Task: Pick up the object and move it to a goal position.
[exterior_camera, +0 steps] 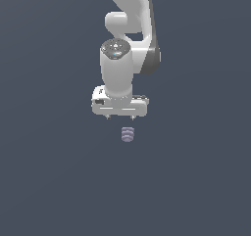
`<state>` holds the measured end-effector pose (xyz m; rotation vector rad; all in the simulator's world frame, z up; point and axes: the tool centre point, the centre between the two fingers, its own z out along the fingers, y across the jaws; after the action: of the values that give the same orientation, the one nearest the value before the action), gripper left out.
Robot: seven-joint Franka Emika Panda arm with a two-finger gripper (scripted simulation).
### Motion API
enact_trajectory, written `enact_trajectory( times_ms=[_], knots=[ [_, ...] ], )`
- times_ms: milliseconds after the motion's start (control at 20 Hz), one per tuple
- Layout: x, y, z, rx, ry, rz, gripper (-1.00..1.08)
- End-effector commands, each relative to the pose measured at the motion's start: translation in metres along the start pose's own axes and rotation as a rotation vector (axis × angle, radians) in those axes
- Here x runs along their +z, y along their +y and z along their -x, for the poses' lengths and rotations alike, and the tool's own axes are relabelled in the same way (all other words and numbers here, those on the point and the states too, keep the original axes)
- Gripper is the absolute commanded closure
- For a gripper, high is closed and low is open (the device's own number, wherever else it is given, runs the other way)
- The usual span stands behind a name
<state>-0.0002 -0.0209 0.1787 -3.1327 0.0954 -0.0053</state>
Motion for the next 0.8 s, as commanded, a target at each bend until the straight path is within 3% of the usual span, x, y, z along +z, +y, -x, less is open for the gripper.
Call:
enact_trajectory(
  times_ms=[0,450,750],
  knots=[
    [0.000,0.000,0.000,0.000,0.000,0.000,-0.92],
    [-0.006,-0.026,0.003,-0.012,-0.009,-0.032,-0.92],
    [-0.001,-0.026,0.003,-0.012,-0.009,-0.030,-0.92]
  ],
)
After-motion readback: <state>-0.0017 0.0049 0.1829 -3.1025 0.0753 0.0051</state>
